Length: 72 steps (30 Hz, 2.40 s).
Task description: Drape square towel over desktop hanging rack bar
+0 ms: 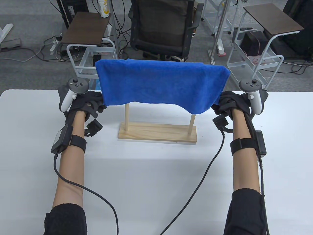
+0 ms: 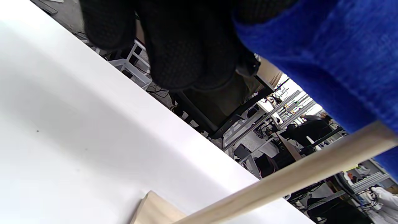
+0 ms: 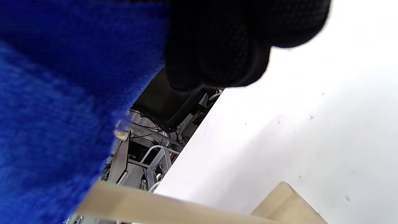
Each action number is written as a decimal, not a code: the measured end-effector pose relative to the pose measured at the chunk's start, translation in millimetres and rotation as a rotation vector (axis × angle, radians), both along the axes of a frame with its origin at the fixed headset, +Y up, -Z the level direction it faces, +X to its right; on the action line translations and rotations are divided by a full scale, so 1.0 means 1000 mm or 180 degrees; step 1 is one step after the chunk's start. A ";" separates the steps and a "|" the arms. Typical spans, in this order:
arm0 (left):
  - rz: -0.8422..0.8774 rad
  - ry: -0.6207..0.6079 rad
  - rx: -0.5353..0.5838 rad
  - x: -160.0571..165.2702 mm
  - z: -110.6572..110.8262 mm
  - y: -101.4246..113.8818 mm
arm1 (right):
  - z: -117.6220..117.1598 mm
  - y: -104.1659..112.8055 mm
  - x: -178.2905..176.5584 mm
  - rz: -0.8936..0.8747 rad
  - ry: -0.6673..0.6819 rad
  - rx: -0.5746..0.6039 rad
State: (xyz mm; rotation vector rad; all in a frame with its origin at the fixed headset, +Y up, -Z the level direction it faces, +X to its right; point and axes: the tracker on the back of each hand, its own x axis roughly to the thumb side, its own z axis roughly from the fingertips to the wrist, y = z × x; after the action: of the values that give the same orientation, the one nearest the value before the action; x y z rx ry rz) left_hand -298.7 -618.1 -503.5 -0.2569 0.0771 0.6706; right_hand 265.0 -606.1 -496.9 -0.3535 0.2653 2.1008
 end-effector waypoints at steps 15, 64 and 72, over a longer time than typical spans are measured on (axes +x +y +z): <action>0.0763 0.0422 0.0371 0.004 0.065 -0.038 | 0.057 -0.019 -0.013 0.0064 -0.0058 0.0127; -0.2683 -0.1302 0.1043 0.075 0.237 -0.116 | 0.218 -0.115 -0.112 0.2719 0.1709 0.1155; -0.2632 -0.1276 0.1093 0.072 0.239 -0.113 | 0.222 -0.109 -0.110 0.2609 0.1686 0.1239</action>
State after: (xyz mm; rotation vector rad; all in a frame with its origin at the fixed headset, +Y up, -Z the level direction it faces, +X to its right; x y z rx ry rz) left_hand -226.4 -730.9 -264.7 -0.0095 -0.3038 -0.2013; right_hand 154.9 -714.8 -274.8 0.4148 -0.0052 2.9609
